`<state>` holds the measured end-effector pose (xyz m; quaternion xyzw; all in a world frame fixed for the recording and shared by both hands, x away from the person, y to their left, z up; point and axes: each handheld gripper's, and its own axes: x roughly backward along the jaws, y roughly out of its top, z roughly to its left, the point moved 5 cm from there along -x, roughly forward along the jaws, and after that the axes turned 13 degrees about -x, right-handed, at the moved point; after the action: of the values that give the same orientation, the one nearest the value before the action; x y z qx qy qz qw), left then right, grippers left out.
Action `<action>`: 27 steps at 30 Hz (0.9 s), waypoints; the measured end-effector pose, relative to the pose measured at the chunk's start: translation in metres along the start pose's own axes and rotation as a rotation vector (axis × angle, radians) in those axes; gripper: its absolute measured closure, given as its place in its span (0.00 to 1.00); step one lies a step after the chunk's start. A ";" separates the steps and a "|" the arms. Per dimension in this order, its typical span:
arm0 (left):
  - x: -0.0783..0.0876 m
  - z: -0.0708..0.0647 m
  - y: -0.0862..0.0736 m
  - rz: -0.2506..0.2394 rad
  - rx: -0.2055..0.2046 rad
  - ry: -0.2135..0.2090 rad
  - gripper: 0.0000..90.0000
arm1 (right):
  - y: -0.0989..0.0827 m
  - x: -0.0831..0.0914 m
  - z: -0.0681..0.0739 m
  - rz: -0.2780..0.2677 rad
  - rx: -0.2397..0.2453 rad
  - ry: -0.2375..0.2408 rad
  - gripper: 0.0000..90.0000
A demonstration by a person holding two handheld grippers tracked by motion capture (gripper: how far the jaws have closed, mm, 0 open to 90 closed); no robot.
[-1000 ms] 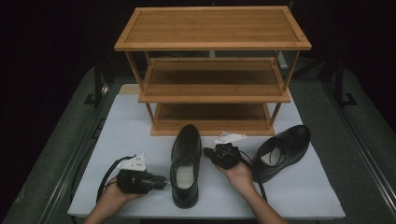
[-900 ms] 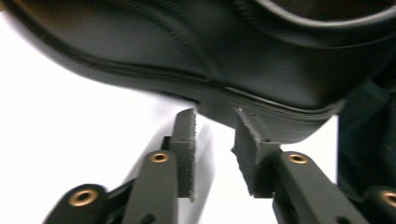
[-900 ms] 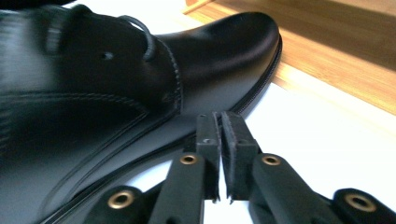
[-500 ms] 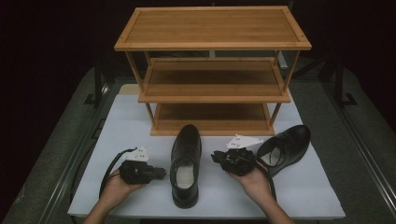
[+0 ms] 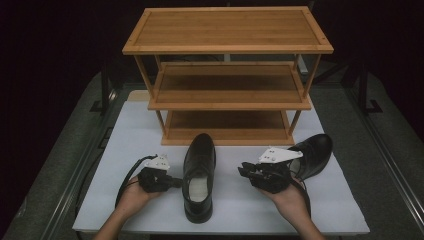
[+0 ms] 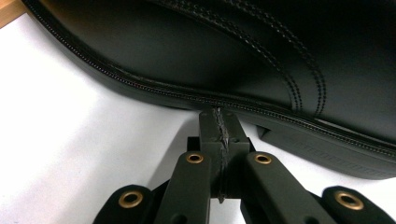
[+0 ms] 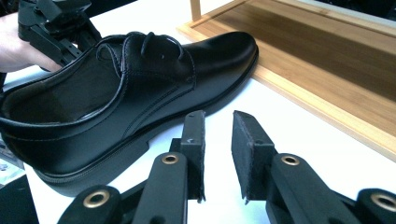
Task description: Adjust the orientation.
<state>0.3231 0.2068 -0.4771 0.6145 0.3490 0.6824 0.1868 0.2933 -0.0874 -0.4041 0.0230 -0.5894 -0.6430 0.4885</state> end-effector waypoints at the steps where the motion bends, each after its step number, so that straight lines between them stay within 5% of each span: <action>1: -0.001 0.000 0.001 0.001 -0.004 -0.001 1.00 | 0.000 0.002 -0.001 -0.002 0.001 -0.002 0.83; 10: -0.023 -0.004 0.024 0.018 -0.064 -0.025 1.00 | 0.002 0.013 -0.009 -0.029 -0.018 -0.013 0.83; 16: -0.022 -0.004 0.025 -0.009 -0.046 -0.017 0.98 | 0.004 0.018 -0.012 -0.042 -0.022 -0.015 0.82; 20: -0.013 -0.001 0.020 -0.005 -0.032 0.017 0.86 | 0.006 0.021 -0.014 -0.051 -0.019 -0.018 0.82; 23: -0.005 0.002 0.011 0.016 -0.011 0.058 0.69 | 0.009 0.026 -0.016 -0.056 -0.022 -0.024 0.82; 24: 0.002 0.005 0.004 0.038 0.013 0.083 0.57 | 0.012 0.029 -0.019 -0.061 -0.024 -0.030 0.81; 27: 0.009 0.005 -0.003 0.063 0.026 0.111 0.46 | 0.014 0.033 -0.023 -0.069 -0.028 -0.037 0.80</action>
<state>0.3263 0.2166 -0.4728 0.5888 0.3482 0.7164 0.1376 0.2984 -0.1234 -0.3822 0.0246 -0.5883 -0.6680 0.4551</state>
